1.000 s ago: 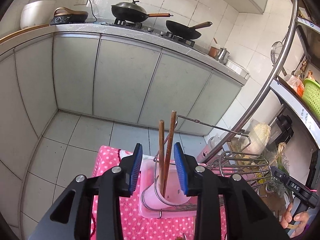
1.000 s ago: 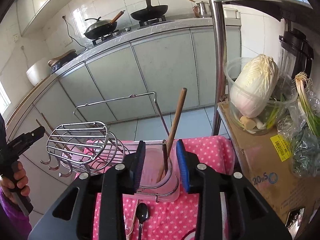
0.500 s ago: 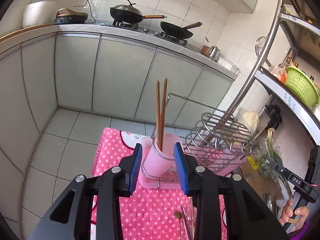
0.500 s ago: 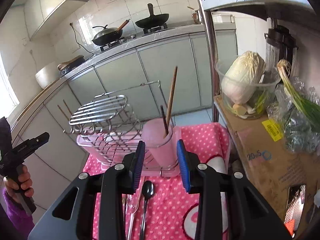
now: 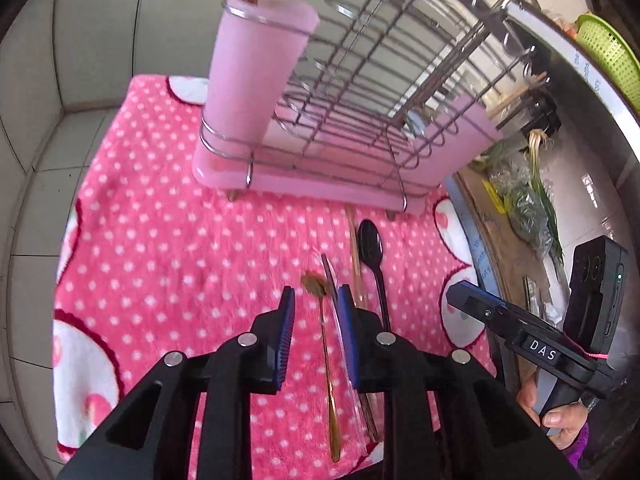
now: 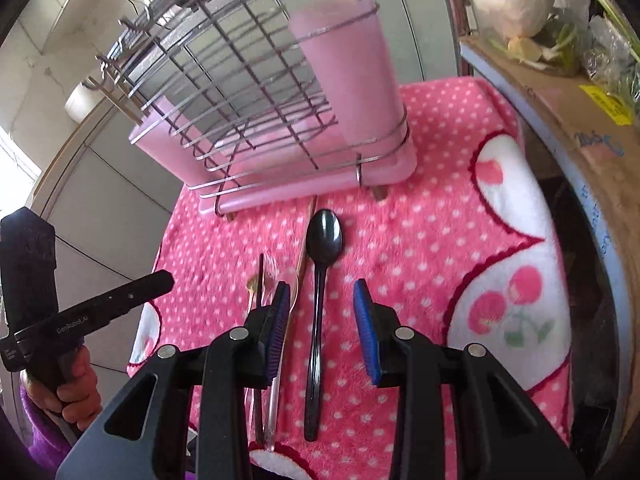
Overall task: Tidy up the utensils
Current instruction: 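Lower the left tool onto the gold spoon and close on it, then lift the gold spoon with the left tool while the right tool lifts the black spoon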
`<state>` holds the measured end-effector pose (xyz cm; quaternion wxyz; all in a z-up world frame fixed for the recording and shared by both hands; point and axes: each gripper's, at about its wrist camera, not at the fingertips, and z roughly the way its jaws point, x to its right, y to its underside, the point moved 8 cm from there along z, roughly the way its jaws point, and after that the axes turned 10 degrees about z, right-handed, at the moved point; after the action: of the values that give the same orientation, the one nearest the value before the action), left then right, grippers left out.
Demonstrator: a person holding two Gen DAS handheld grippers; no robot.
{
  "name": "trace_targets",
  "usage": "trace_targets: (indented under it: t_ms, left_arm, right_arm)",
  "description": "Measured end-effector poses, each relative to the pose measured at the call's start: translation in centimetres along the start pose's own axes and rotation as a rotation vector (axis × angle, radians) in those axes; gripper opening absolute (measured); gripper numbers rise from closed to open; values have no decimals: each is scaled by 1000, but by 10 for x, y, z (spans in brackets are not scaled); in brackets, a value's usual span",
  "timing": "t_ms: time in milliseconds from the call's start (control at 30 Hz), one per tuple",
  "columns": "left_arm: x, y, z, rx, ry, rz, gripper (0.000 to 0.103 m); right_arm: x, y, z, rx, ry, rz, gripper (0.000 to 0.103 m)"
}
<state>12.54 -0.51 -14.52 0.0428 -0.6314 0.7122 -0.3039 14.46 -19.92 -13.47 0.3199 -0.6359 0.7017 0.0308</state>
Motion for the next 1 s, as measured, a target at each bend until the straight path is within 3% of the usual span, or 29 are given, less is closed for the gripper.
trace_targets:
  t_ms: [167,267,500,700,1000]
  left_arm:
    - [6,12,35,-89,-40,45,21]
    - [6,14,53,-132,-48,47,14]
    - [8,9,85,-181,-16,14,8]
    - [2,6,86,-150,-30,-16,2]
    - [-39,7,42,-69,-106,-65,1]
  right_arm:
    - [3,10,15,-34,15,4,33]
    - [4,10,19,-42,17,6,33]
    - [9,6,27,-62,16,21,33]
    - [7,1,39,-89,11,34,33]
    - [-3,-9,74,-125,75,27,31]
